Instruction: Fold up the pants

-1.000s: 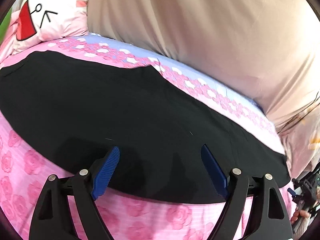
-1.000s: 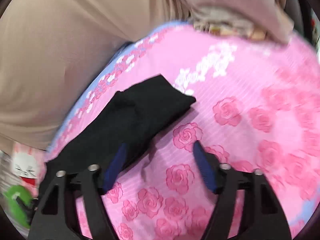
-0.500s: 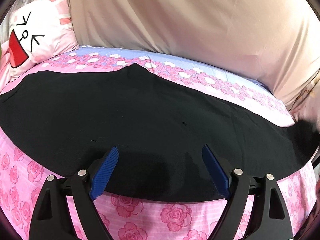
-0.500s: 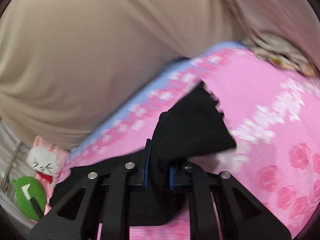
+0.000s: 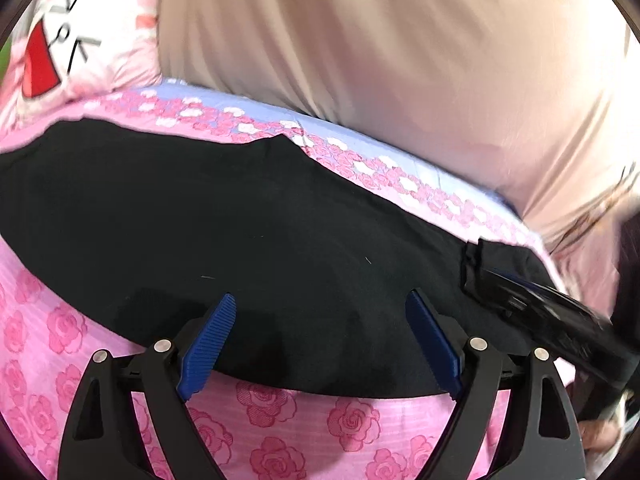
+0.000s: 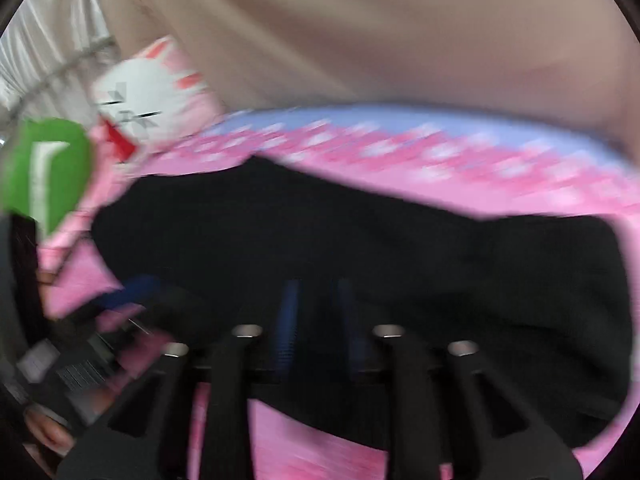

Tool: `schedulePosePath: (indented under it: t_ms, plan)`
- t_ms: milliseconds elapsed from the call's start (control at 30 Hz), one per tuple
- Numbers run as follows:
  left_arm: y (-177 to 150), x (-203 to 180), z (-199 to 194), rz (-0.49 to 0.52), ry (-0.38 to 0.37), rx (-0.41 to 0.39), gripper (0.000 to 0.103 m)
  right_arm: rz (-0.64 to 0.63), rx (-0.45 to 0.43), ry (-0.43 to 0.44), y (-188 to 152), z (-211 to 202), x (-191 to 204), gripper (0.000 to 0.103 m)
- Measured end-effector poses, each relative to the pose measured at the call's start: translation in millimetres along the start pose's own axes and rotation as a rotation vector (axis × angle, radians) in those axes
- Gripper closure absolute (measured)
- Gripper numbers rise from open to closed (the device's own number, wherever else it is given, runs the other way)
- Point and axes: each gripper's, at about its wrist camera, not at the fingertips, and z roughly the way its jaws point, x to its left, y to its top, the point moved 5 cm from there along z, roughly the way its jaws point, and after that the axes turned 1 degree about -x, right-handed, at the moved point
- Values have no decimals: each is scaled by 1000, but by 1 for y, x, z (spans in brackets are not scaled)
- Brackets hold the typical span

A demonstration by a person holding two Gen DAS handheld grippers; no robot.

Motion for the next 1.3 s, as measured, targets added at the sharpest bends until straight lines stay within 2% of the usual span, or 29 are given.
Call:
schedulePosePath:
  t_ms: [33, 67, 100, 167, 300, 367, 400, 433, 467, 500, 533, 633, 700, 800, 867, 900, 1000, 1067, 1100, 1133, 1200, 1300]
  plan:
    - [0, 2, 3, -17, -11, 11, 19, -17, -35, -81, -2, -14, -14, 15]
    - [0, 2, 5, -22, -21, 22, 19, -36, -48, -144, -5, -23, -25, 14]
    - [-1, 2, 6, -24, -30, 30, 19, -66, -26, -194, -8, -26, -38, 14]
    - [-2, -1, 8, -16, -35, 35, 19, -103, 18, -230, -13, -21, -51, 14]
    - [-3, -4, 4, -2, -36, 20, 19, -178, 108, -264, -25, 14, -60, 11]
    - [-3, -2, 2, -12, -45, 19, 19, -189, 155, -253, -34, 32, -63, 11]
    - [-3, -1, 2, -20, -45, 18, 18, -165, 173, -230, -39, 40, -71, 22]
    - [-3, 1, 2, -30, -49, 19, 18, -120, 181, -192, -39, 43, -77, 40]
    - [-2, 3, 2, -41, -54, 20, 18, -73, 183, -185, -35, 43, -81, 51]
    - [-2, 4, 2, -50, -58, 20, 18, -38, 177, -191, -23, 38, -87, 75]
    - [-2, 6, 2, -62, -66, 19, 18, 14, 154, -147, -12, 29, -89, 80]
    - [-1, 10, -2, -90, -91, 8, 18, 108, 49, -20, 31, -5, -77, 81]
    - [1, 12, -7, -102, -108, -8, 18, 114, -5, 96, 55, -21, -49, 81]
    - [3, 18, -17, -112, -117, -43, 19, 63, -3, 262, 67, -15, 15, 81]
    - [4, 28, -29, -116, -111, -73, 18, 0, 76, 339, 50, 14, 59, 75]
    - [5, 34, -34, -114, -100, -79, 18, -54, 157, 354, 29, 42, 84, 68]
    - [10, 65, -53, -104, -38, -68, 18, -73, 241, 280, -7, 67, 92, 66]
    - [17, 87, -68, -111, -5, -78, 18, 6, 163, 289, -9, 38, 67, 63]
    - [21, 101, -77, -121, 13, -88, 18, 41, 124, 272, -8, 23, 52, 52]
    - [27, 118, -86, -138, 37, -101, 18, 88, 74, 232, -9, 4, 30, 34]
    - [37, 148, -96, -177, 82, -109, 18, 179, -2, 131, -17, -31, -19, 18]
    - [50, 204, -93, -298, 165, -92, 18, 288, 15, -4, -39, -50, -80, 17]
